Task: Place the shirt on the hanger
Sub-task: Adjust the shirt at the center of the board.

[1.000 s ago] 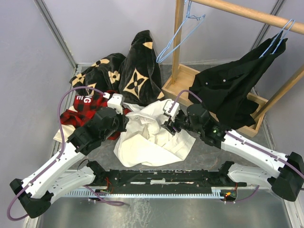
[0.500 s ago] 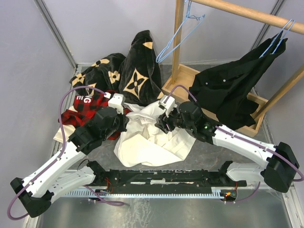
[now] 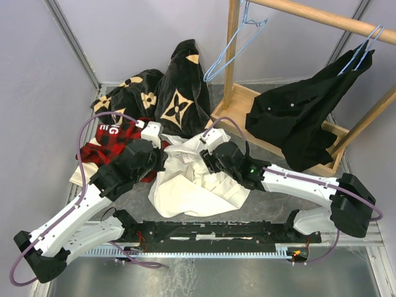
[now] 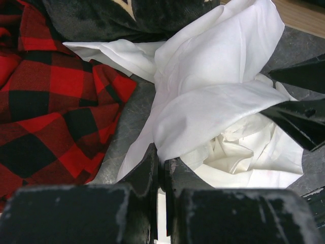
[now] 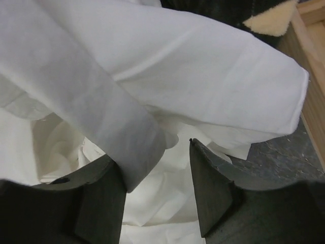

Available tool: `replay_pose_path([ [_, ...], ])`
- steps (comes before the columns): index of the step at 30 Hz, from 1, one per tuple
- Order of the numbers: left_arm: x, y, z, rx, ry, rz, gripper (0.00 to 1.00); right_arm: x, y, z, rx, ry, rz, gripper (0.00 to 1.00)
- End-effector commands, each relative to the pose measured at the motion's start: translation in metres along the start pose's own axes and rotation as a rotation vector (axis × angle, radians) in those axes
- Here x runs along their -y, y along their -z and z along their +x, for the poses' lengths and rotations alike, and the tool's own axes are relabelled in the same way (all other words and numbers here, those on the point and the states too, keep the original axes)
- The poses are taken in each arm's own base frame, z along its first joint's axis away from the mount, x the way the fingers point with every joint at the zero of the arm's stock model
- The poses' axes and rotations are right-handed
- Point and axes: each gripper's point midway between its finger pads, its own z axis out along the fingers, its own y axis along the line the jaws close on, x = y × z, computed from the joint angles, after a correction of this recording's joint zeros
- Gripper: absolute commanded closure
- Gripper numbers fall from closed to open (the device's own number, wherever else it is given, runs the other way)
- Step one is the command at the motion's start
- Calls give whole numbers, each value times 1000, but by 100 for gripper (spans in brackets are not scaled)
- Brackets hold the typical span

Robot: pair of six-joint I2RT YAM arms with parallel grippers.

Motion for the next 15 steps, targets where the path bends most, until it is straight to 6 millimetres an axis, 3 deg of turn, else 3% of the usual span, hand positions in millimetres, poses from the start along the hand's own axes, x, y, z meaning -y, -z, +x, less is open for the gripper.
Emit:
replay_pose_path([
  [1, 0, 9, -23, 75, 6, 0, 97, 17, 6, -31, 70, -59, 108, 48],
  [9, 2, 10, -23, 77, 19, 12, 97, 13, 18, -58, 127, -64, 72, 97],
  [15, 8, 23, -42, 108, 42, 40, 97, 26, 35, -85, 145, -92, 134, 100],
])
